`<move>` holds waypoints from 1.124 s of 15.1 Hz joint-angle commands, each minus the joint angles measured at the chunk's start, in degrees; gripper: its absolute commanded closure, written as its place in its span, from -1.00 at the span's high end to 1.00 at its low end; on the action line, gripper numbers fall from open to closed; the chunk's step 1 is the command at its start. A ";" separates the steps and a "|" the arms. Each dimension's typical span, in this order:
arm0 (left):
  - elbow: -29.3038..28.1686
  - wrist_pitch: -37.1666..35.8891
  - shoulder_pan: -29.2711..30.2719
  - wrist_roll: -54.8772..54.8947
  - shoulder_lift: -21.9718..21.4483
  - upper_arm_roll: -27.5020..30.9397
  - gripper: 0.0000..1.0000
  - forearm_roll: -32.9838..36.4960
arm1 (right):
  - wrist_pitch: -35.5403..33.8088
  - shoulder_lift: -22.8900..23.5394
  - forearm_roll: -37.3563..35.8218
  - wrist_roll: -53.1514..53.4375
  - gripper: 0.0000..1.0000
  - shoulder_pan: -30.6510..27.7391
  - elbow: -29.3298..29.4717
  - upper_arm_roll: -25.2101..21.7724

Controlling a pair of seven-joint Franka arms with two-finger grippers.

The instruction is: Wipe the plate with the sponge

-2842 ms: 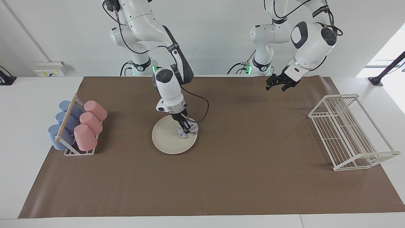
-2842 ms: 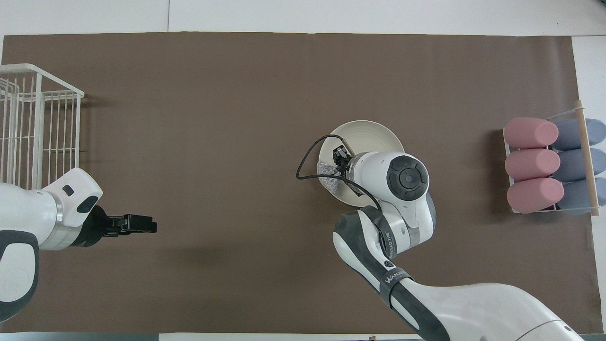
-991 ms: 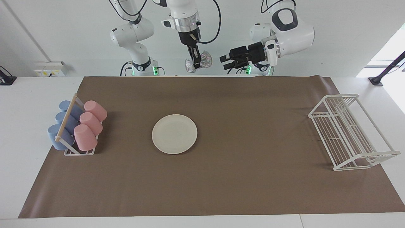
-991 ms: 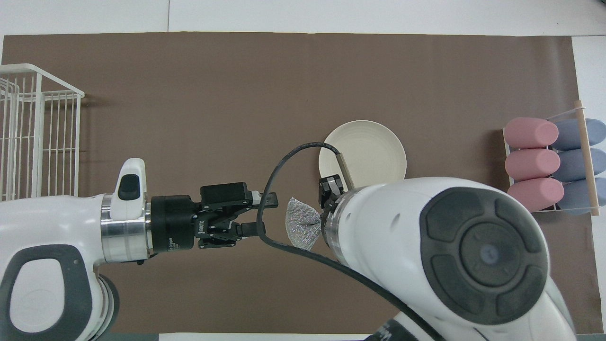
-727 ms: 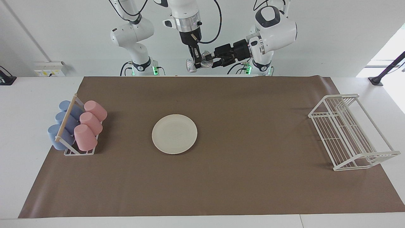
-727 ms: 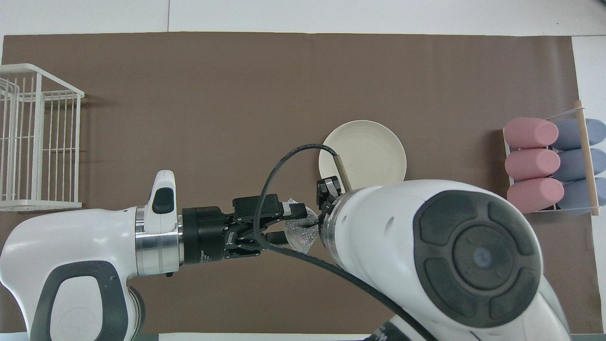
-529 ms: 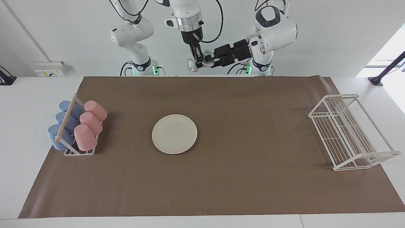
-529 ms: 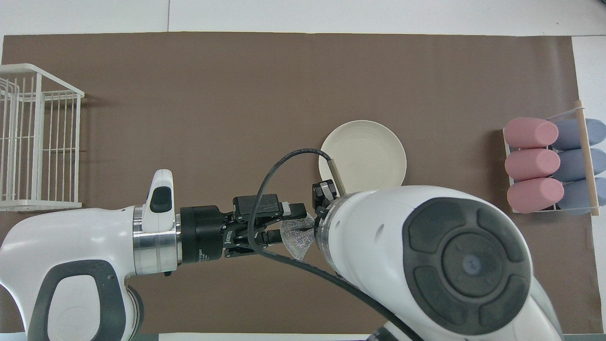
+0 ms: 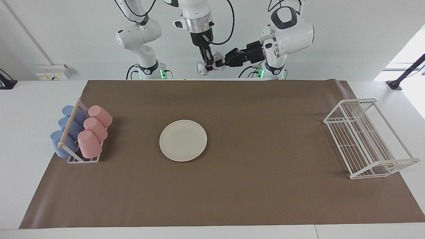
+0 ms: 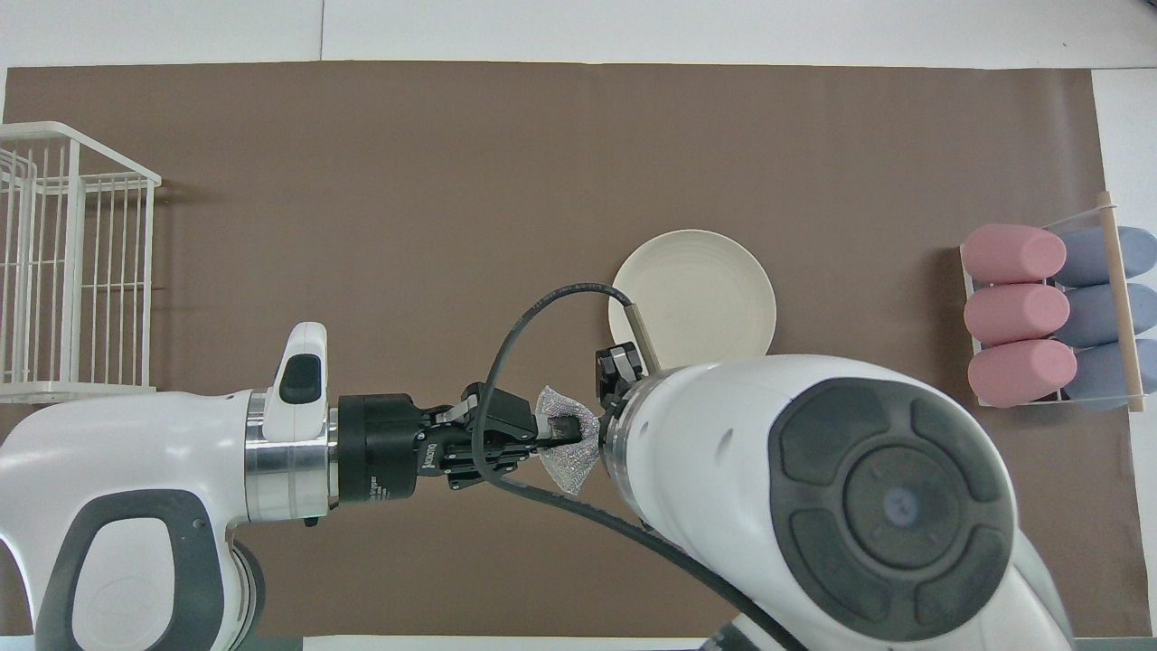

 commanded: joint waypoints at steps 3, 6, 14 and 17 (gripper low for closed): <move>0.13 -1.26 0.38 -1.34 -0.61 0.37 -1.00 -0.57 | 0.63 0.43 -1.97 -0.58 0.69 -1.08 0.43 0.23; 0.13 -0.56 0.38 -1.60 -0.43 0.55 -1.00 -0.05 | 0.72 0.35 -2.06 -12.03 0.79 -2.56 0.43 -0.20; 0.04 0.76 3.54 -4.50 2.11 0.46 -1.00 24.62 | -0.60 0.43 -2.06 -66.87 1.00 -16.79 0.17 -0.29; 1.79 0.59 4.07 -7.48 5.18 0.37 -1.00 36.04 | -1.21 0.52 -2.06 -81.84 1.00 -22.24 0.17 -0.29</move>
